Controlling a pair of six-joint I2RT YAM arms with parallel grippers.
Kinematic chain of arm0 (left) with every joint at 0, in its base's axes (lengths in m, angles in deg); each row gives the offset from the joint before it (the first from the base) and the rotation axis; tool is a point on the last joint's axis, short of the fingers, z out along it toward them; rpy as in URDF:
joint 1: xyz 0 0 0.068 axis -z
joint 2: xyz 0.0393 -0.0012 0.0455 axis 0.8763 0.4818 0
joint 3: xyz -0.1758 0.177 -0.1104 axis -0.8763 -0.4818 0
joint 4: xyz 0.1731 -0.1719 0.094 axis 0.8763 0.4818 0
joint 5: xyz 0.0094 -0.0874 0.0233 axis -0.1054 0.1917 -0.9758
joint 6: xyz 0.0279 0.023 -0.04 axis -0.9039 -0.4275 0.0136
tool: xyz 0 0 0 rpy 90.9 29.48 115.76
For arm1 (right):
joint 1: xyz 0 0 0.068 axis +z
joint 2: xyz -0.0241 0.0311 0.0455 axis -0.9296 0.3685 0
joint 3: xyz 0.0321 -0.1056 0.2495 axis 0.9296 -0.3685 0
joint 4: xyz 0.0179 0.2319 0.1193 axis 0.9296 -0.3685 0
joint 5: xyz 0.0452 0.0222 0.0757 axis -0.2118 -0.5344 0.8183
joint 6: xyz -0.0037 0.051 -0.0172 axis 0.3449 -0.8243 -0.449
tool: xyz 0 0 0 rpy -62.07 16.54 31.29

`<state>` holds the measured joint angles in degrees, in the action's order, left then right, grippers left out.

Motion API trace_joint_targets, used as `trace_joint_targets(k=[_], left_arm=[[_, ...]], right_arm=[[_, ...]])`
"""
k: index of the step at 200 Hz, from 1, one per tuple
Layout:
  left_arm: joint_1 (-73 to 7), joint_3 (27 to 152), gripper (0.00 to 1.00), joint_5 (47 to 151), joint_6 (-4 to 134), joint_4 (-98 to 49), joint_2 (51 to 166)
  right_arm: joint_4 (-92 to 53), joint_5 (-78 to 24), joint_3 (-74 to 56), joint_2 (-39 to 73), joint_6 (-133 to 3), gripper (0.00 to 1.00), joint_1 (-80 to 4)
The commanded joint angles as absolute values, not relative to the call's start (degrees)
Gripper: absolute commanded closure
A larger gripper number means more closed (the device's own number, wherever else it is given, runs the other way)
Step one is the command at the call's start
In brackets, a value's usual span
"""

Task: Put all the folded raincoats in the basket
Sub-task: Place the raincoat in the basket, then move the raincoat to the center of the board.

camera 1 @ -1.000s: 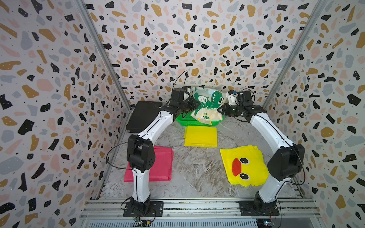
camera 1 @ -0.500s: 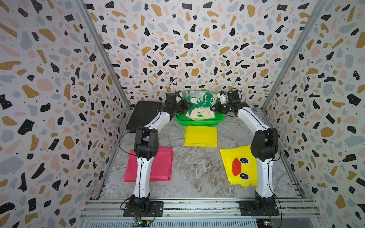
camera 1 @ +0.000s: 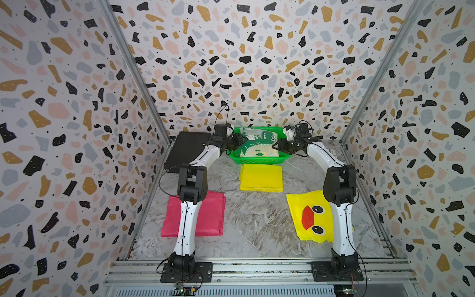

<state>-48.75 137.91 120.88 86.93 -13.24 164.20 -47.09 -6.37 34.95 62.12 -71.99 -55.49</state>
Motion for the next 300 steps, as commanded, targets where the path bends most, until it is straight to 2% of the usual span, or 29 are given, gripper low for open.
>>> trace_joint_targets(k=[1, 18, 37, 62, 106, 141, 170, 224, 300], left_arm=[[-49.08, 142.43, 0.31, 118.05, 79.98, -6.40, 162.33], [-49.11, 144.28, 0.19, 114.97, 77.23, -1.41, 161.80], [-49.09, 144.45, 0.13, 113.18, 76.10, 0.92, 160.41], [-48.98, 141.70, 0.10, 113.54, 77.01, -0.89, 156.97], [-48.82, 132.90, 0.10, 120.32, 82.18, -11.21, 151.20], [-48.43, 122.84, 0.11, 120.68, 82.36, -14.54, 145.13], [-48.03, 111.73, 0.10, 118.77, 82.14, -17.44, 137.89], [-47.01, 96.02, 0.09, 112.12, 82.18, -14.18, 125.32], [-41.22, 80.27, 0.09, 105.80, 86.58, -11.65, 109.99]], right_arm=[[-52.20, -10.11, 40.53, 58.61, -67.69, 0.40, -55.85], [-55.15, -12.78, 42.03, 57.24, -65.05, 0.38, -55.85], [-56.81, -14.08, 41.87, 55.00, -63.04, 0.37, -55.89], [-57.79, -13.40, 39.83, 51.56, -61.41, 0.36, -55.90], [-57.74, -14.22, 29.52, 42.94, -59.43, 0.37, -55.89], [-57.53, -17.76, 15.87, 32.79, -57.20, 0.37, -55.90], [-56.87, -19.88, 3.08, 23.48, -56.57, 0.37, -55.90], [-56.72, -17.06, -17.65, 8.10, -60.52, 0.36, -55.81], [-61.41, -17.45, -33.11, -6.06, -68.81, 0.34, -55.13]])
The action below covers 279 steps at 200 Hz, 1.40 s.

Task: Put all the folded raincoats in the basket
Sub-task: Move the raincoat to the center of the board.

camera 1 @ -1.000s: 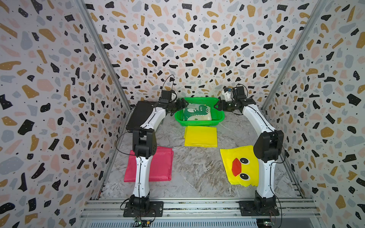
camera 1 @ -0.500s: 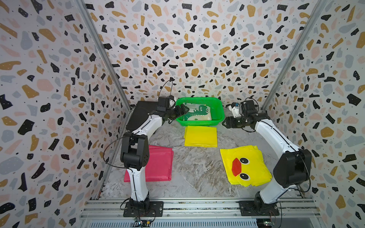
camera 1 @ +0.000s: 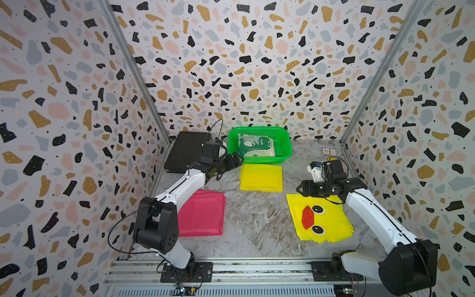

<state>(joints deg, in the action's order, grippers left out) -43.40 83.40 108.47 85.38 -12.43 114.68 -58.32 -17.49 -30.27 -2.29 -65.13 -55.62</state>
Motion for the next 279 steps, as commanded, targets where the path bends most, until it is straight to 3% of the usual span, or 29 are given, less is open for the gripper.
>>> trace_joint_targets(k=[1, 51, 120, 279], left_arm=[[-41.15, 80.20, 0.09, 105.78, 86.58, -11.55, 109.81], [-35.44, 70.45, 0.08, 102.79, 86.97, -8.20, 101.01], [-33.80, 59.77, 0.08, 100.80, 87.07, -7.32, 94.20], [-33.83, 54.25, 0.07, 99.75, 87.71, -8.10, 92.60]], right_arm=[[-61.44, -17.45, -33.32, -6.23, -68.95, 0.34, -55.12], [-62.51, -18.63, -41.10, -10.18, -73.03, 0.32, -52.73], [-57.51, -24.50, -45.91, -4.40, -77.12, 0.26, -45.11], [-46.19, -26.77, -50.23, 6.14, -82.53, 0.32, -35.65]])
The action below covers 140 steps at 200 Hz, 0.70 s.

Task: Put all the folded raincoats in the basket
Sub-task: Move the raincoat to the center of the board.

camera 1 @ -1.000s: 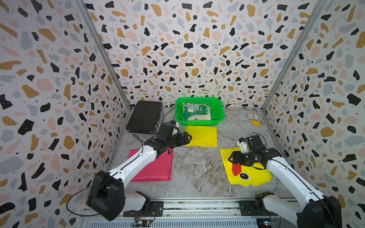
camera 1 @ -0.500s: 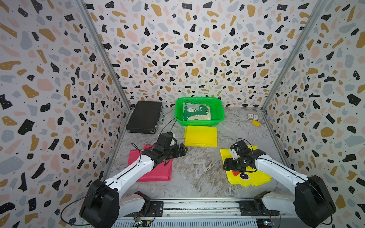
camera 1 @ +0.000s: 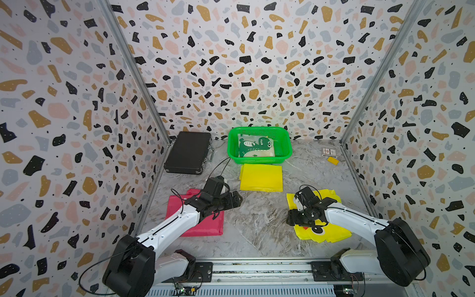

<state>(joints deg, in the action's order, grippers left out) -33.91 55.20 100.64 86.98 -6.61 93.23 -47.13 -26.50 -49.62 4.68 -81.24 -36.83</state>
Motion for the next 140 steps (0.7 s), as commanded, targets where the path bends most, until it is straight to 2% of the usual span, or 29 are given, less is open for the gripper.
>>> trace_joint_targets(k=[1, 70, 108, 140], left_arm=[[-33.85, 54.23, 0.07, 99.72, 87.76, -8.11, 92.54], [-33.80, 53.55, 0.08, 99.70, 88.66, -8.55, 91.52], [-33.82, 52.99, 0.08, 100.14, 88.93, -8.46, 91.11], [-33.81, 52.41, 0.08, 100.47, 89.74, -8.84, 90.09]], right_arm=[[-46.19, -26.77, -50.23, 6.16, -82.58, 0.32, -35.58], [-46.07, -25.14, -47.86, 4.14, -82.43, 0.39, -32.34], [-55.24, -33.89, -42.95, -2.12, -78.42, 0.40, -32.41], [-59.16, -35.36, -40.91, 0.83, -75.98, 0.42, -36.09]])
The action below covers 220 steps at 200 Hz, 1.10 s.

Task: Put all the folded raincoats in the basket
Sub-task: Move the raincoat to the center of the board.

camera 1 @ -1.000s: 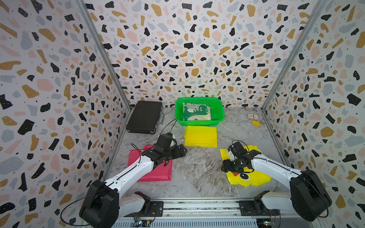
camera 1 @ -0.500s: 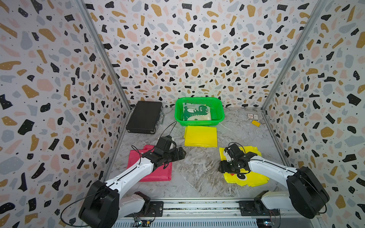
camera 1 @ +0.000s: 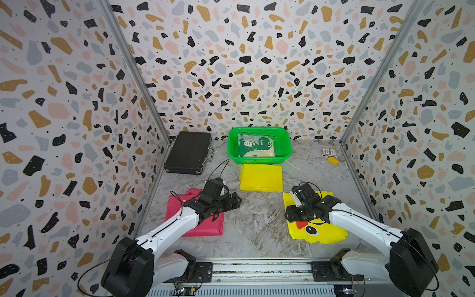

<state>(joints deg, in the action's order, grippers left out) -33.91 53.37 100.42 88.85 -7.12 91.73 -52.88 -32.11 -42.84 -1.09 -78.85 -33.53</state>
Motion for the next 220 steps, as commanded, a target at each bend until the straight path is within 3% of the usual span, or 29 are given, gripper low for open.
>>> trace_joint_targets(k=[1, 42, 77, 160, 220], left_arm=[[-33.84, 52.43, 0.08, 100.48, 89.74, -8.82, 90.01], [-33.74, 52.62, 0.08, 100.14, 89.28, -6.82, 88.21], [-33.79, 52.19, 0.08, 99.37, 88.99, -6.44, 87.59], [-33.75, 52.04, 0.07, 99.88, 89.40, -7.10, 87.73], [-33.85, 51.15, 0.07, 99.52, 89.56, -7.16, 86.94]], right_arm=[[-59.18, -35.20, -40.91, 0.95, -75.96, 0.42, -36.28], [-58.77, -35.63, -41.59, 5.31, -76.82, 0.46, -38.93], [-53.89, -29.98, -44.51, 6.43, -77.70, 0.52, -38.55], [-46.06, -27.43, -46.77, 9.94, -85.56, 0.56, -30.57], [-45.99, -29.76, -41.29, 12.69, -88.61, 0.59, -23.77]])
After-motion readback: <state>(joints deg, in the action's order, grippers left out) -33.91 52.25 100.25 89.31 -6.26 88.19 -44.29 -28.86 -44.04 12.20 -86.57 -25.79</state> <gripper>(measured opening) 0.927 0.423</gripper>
